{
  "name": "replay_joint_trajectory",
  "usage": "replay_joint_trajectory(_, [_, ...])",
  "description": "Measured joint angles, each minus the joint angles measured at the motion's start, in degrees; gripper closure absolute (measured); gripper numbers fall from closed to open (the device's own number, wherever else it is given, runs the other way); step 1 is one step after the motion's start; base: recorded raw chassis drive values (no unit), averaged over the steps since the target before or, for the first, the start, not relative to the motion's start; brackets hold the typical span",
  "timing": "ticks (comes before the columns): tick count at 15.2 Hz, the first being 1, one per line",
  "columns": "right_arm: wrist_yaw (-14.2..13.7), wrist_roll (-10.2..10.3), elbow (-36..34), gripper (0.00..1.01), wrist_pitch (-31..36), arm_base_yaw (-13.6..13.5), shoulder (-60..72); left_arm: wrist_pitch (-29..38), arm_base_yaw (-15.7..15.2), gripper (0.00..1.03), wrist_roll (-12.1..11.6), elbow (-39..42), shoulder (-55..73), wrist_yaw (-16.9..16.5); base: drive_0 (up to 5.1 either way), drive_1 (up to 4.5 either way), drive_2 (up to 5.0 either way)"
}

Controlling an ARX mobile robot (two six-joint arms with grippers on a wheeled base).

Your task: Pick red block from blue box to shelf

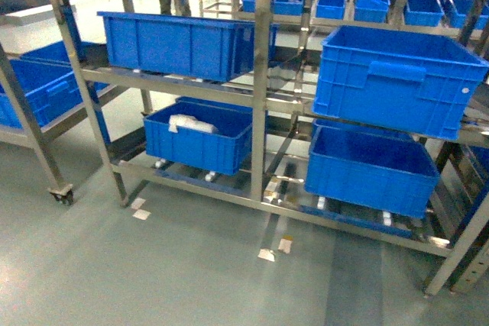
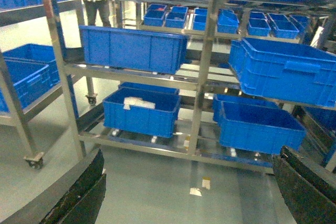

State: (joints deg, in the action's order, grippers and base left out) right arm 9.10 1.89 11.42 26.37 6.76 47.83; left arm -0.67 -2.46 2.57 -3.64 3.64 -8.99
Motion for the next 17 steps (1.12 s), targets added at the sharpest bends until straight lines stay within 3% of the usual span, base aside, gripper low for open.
replay_joint_trajectory(6, [0.0,0.0,0.0,0.72,0.0,0.0,0.0,0.0,0.0,0.05,0.0,0.0,0.0,0.0,-1.5,-1.53,-1.5])
replay_joint_trajectory(17, [0.0,0.0,0.0,0.72,-0.1,0.0,-0.3,0.0,0.0,0.05,0.0,0.0,0.0,0.0,-0.3,4.01,-4.5])
